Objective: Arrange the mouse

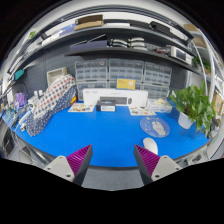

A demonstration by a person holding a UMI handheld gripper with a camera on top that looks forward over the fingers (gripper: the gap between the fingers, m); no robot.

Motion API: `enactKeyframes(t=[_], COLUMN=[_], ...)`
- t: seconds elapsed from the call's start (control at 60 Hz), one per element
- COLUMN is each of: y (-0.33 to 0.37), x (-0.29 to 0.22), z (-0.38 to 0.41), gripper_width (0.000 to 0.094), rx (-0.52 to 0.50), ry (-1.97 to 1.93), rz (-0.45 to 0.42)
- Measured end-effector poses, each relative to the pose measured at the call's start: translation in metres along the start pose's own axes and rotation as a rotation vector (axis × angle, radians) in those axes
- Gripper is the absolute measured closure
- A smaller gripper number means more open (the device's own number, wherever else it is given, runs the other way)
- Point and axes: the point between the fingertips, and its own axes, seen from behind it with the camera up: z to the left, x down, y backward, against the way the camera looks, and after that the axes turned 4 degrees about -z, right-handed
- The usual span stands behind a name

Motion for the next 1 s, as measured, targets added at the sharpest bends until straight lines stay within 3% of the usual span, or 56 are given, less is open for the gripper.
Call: enactKeyframes(t=[0.383,0.783,0.883,1.0], y=[-0.049,-0.160,-0.177,-0.184], x=[0.107,0.095,0.098,0.096], z=[-0.149,-0.179,-0.178,-0.183], gripper_width=[0.0089,0.0103,0.0155,0.0342], rx=[0.066,-0.059,-0.069,-0.049], ry=[0.002,-0.067,-0.078,-0.072], rz=[0.201,0.196,0.208,0.196])
